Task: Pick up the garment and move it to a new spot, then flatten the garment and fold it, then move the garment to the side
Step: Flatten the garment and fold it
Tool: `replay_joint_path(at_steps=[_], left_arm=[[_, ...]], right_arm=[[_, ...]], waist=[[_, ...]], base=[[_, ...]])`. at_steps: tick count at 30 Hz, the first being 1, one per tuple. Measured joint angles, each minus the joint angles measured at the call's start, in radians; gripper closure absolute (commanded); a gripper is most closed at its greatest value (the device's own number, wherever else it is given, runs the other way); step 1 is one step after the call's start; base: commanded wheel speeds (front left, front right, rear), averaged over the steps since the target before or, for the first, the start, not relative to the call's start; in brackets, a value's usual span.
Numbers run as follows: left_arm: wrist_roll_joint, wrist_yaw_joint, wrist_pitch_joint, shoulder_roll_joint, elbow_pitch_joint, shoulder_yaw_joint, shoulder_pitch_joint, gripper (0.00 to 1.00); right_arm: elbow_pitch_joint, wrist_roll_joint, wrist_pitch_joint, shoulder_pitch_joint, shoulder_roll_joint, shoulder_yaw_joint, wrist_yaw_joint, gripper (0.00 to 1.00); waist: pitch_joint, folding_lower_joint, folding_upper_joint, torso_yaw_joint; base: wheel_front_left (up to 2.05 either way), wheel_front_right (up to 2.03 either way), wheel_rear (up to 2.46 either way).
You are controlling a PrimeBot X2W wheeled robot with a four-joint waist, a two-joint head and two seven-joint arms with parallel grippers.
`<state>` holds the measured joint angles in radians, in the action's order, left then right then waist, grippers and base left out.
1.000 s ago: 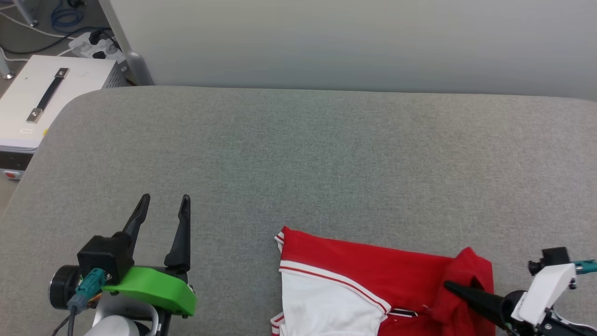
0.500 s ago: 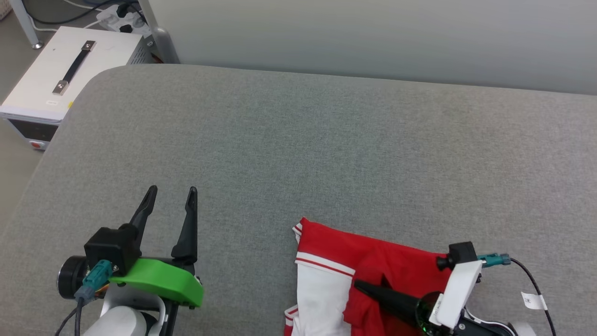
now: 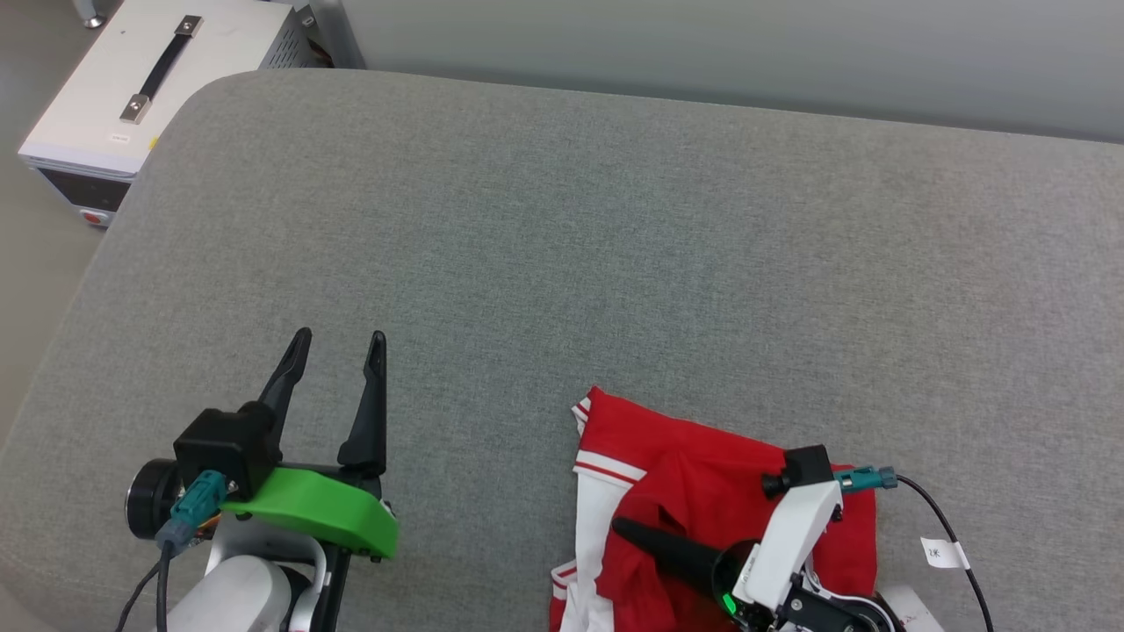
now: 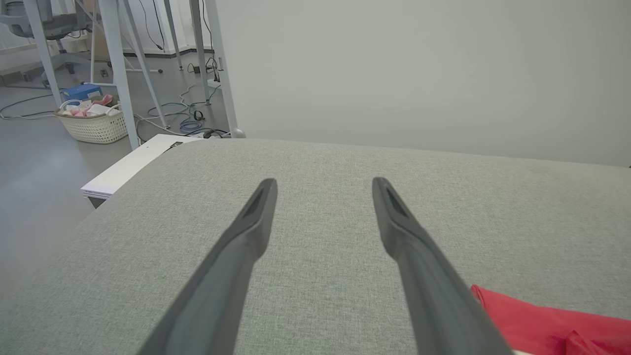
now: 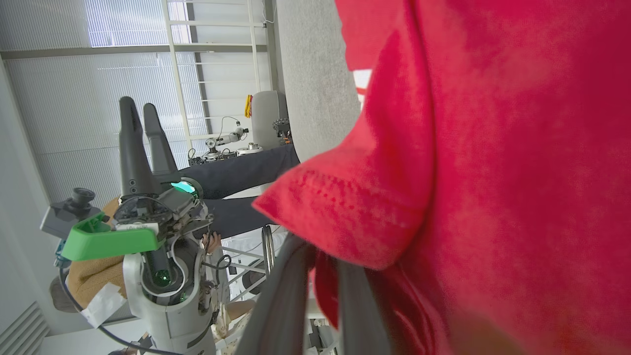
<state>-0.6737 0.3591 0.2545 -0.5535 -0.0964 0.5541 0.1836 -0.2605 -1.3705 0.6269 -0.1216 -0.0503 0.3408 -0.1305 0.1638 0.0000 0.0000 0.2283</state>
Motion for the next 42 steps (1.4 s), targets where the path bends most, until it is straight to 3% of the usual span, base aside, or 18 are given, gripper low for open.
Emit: replay_joint_path(at_steps=[1,2,3,12,19,25,35,42], left_arm=[[0.001,-0.003,0.0,0.003,0.004,0.0,0.001,0.0],[0.005,-0.004,0.0,0.007,0.008,-0.001,0.002,0.0],[0.006,-0.004,0.0,0.01,0.012,-0.001,0.002,0.0],[0.014,-0.012,0.0,0.016,0.033,-0.001,0.002,0.0],[0.014,-0.011,0.0,0.016,0.043,0.002,-0.005,0.0],[0.014,-0.002,0.0,0.014,0.048,0.002,-0.022,0.0],[0.018,0.007,0.0,0.014,0.049,-0.03,-0.044,0.0],[0.025,0.002,0.001,0.016,0.064,-0.046,-0.063,0.0]], right_arm=[[-0.003,0.003,-0.015,-0.004,0.0,0.005,0.0,0.81],[-0.004,0.001,-0.026,-0.005,0.0,0.012,0.0,0.14],[-0.006,0.001,-0.035,-0.005,0.0,0.016,0.0,0.0],[0.07,0.067,-0.145,-0.009,-0.019,0.047,0.0,0.0],[0.161,0.287,-0.313,-0.024,-0.072,0.023,0.0,0.0],[0.198,0.543,-0.448,-0.017,-0.081,-0.12,0.0,0.0],[0.365,0.879,-0.546,0.085,-0.044,-0.419,0.0,0.0],[0.466,1.082,-0.58,0.156,-0.022,-0.464,0.0,0.0]], waist=[[0.003,0.0,0.0,0.002],[0.006,0.0,0.0,0.003],[0.006,0.0,0.0,0.003],[-0.028,0.0,0.0,-0.008],[-0.066,0.0,0.0,-0.03],[-0.092,0.0,0.0,-0.057],[-0.118,0.0,0.0,-0.112],[-0.132,0.0,0.0,-0.145]], base=[[0.0,0.0,0.0],[0.0,0.0,0.0],[0.0,0.0,0.0],[0.0,0.0,0.0],[0.0,0.0,0.0],[0.0,0.0,0.0],[0.0,0.0,0.0],[0.0,0.0,0.0]])
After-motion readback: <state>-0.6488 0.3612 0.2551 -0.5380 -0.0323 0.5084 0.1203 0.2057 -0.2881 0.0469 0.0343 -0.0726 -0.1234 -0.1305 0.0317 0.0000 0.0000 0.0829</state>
